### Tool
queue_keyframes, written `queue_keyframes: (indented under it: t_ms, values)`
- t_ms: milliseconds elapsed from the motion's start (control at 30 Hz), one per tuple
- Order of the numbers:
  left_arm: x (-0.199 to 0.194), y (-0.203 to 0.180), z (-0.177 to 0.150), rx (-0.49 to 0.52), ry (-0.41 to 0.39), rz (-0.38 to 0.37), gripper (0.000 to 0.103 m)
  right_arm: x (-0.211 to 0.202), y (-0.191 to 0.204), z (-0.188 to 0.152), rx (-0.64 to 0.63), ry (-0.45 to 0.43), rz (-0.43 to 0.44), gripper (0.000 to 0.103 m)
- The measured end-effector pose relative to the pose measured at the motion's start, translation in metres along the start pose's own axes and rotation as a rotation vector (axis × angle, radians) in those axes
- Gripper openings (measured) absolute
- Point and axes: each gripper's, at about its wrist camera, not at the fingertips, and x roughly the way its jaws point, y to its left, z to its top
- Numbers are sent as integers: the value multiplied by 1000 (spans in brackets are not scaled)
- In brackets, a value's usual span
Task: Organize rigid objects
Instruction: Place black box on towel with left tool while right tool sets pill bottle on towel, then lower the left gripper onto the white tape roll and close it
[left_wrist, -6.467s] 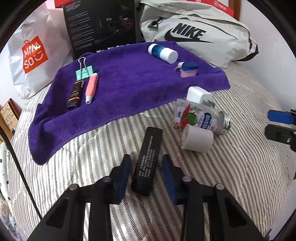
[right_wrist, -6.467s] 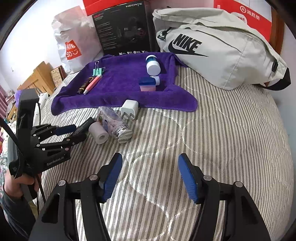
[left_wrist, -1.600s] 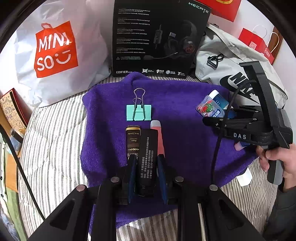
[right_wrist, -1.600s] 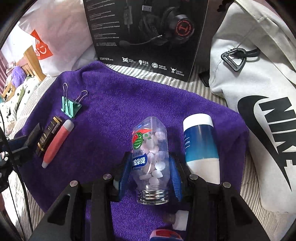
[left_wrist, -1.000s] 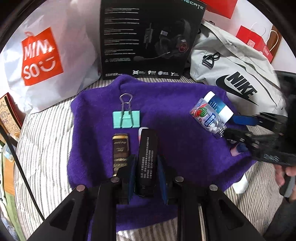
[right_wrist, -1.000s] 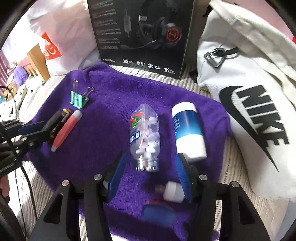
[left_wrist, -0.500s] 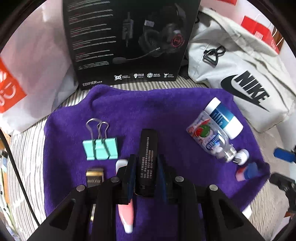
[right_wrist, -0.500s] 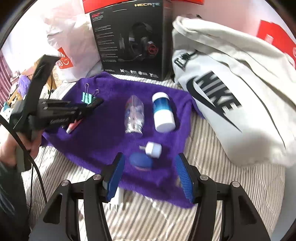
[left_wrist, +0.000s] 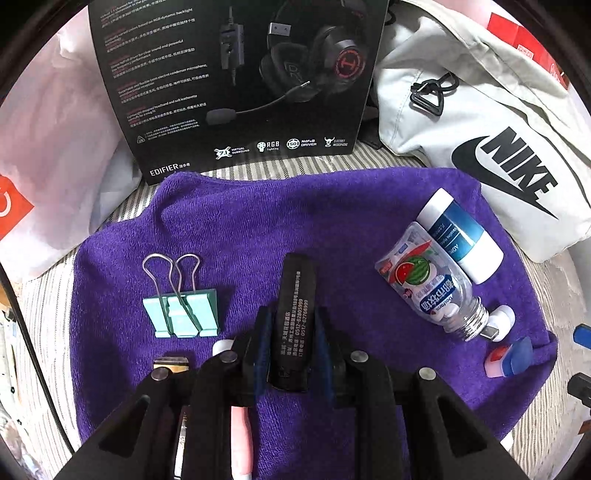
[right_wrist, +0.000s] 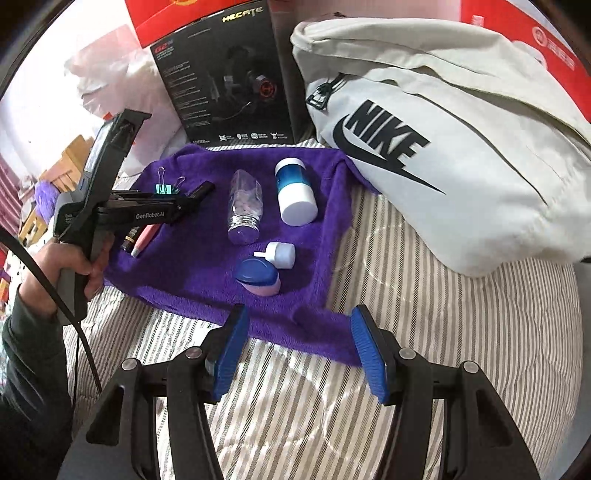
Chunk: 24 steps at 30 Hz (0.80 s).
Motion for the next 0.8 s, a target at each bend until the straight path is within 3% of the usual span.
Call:
queue_keyframes:
  t_ms: [200, 333, 500, 800]
  values:
    - [-7, -11, -12, 18, 18, -7, 49, -6, -6, -12, 25, 3, -4, 57]
    - [-18, -15, -23, 7, 27, -17, 49, -12, -8, -23, 48, 4, -6, 57]
    - [-52, -23, -35, 28, -18, -24, 49, -21, -8, -38, 71, 5, -10, 57]
    - [-115, -40, -95, 80, -68, -52, 49, -43, -4, -69, 108, -7, -38, 57]
